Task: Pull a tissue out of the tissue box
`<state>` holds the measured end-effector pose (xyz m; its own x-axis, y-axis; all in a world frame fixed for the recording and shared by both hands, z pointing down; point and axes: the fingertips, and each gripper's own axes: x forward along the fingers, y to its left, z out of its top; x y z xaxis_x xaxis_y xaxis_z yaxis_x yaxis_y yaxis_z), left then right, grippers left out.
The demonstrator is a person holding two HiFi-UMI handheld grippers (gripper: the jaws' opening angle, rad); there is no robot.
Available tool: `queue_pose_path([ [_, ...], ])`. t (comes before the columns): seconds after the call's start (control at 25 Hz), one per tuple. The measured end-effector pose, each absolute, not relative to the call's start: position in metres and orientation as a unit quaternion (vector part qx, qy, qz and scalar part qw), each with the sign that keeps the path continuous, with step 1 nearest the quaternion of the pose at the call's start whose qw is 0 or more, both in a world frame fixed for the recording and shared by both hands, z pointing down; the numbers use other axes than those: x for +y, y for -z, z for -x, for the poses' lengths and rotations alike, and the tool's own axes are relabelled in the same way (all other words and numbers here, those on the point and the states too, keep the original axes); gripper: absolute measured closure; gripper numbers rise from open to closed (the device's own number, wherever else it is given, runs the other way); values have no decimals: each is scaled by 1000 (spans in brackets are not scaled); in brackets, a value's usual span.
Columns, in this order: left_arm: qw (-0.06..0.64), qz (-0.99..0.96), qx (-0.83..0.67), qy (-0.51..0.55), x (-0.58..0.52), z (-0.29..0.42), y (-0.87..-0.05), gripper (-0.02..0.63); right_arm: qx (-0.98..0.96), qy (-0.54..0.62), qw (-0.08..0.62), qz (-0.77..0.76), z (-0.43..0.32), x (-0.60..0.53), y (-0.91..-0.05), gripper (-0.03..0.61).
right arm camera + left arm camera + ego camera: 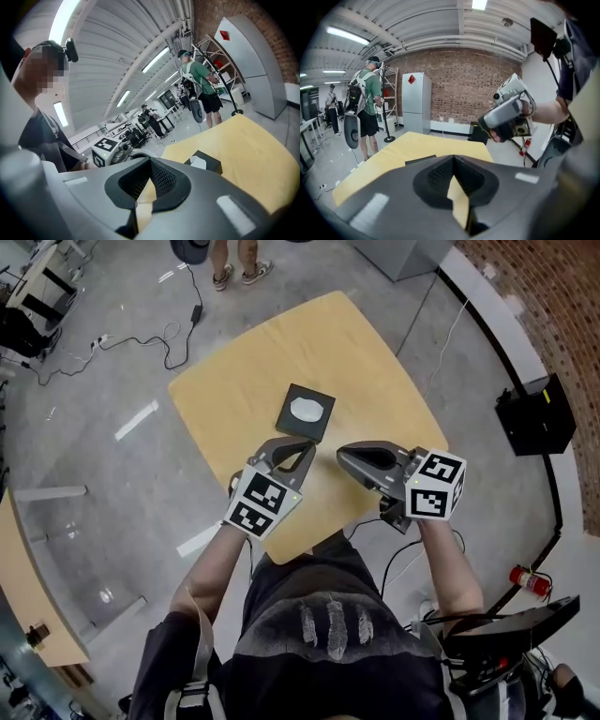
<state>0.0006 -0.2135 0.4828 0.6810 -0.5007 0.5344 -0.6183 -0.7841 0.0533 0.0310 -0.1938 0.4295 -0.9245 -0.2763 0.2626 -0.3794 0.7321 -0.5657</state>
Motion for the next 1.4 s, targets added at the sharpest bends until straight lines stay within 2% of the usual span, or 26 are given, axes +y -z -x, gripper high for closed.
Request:
queue_pose_path([
  [0.24,133,-896,-323,-276,-227,-2,-516,614,-921,-318,110,-196,-33,-223,-450,574],
  [0.44,141,-889,-321,-294,-233,-6,-534,614,-918,-296,152,-215,-23,-251,-463,510],
  [0.52,140,-888,-319,-301,-236,-8,-543,614,-914,-286,166,-234,-20,-264,-472,460],
  [0.84,116,-877,-332,-329,-246,-10,-561,614,-897,-223,258,-280,-19,-300,-517,454],
  [1.12,114,-874,-329,-338,-247,-13,-566,614,-886,-211,295,-289,-15,-306,-545,448],
  [1.4,118,-870,-325,-350,-239,-16,-579,614,-872,-203,341,-287,-12,-314,-571,477],
])
